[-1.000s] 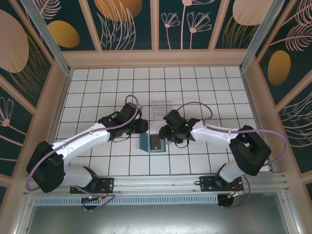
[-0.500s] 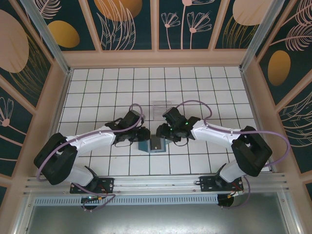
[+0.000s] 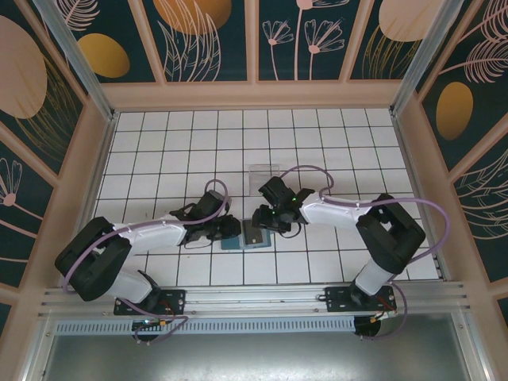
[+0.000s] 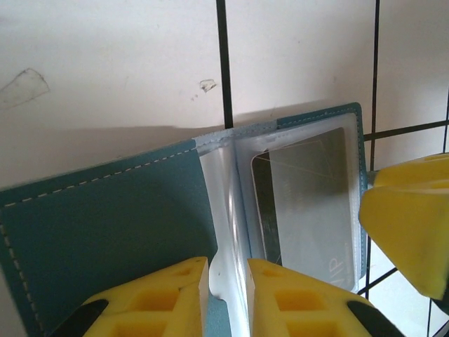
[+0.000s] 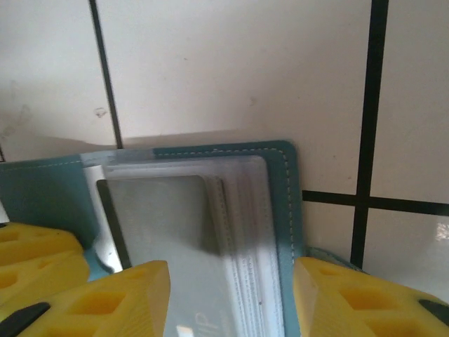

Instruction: Take the credit cards out of the card holder

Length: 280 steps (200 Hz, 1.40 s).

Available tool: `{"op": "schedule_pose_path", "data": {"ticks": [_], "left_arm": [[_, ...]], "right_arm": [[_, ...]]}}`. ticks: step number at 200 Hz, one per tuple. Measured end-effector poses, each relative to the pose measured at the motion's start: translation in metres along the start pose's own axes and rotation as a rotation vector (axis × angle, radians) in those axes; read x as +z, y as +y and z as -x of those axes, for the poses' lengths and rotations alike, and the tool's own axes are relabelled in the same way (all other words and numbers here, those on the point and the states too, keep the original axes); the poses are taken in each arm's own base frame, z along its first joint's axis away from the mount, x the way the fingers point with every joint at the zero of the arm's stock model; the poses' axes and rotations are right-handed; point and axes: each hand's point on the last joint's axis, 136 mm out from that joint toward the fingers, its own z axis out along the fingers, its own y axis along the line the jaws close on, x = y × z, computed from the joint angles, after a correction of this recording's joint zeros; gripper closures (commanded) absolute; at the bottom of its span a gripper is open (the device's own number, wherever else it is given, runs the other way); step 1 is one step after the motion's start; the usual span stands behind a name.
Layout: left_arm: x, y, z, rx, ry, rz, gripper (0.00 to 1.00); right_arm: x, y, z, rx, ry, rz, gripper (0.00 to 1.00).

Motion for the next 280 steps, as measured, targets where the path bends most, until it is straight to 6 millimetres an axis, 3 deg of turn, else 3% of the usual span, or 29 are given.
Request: {"op": "schedule_pose_path", "data": {"ticks": [86,162,280], "left_arm": [[0.002,0.000,-0.001,-0.048,-0.030,-0.065,0.77],[0.000,-0.014,-0.002,-0.101,-0.024,-0.193,0.76],[0.008,-0.006,-0.003,-0.160,0.005,-0.221,0.77]], "right_arm": [[0.006,-0.004,-0.002,-0.014,0.013,-0.015,0.62],[0.008,-0.005,-0.006,-0.018,0.019,-0.018,0.71],[0.009,-0.004,-0.007,-0.021,0.016,-0.011,0.80]]}}
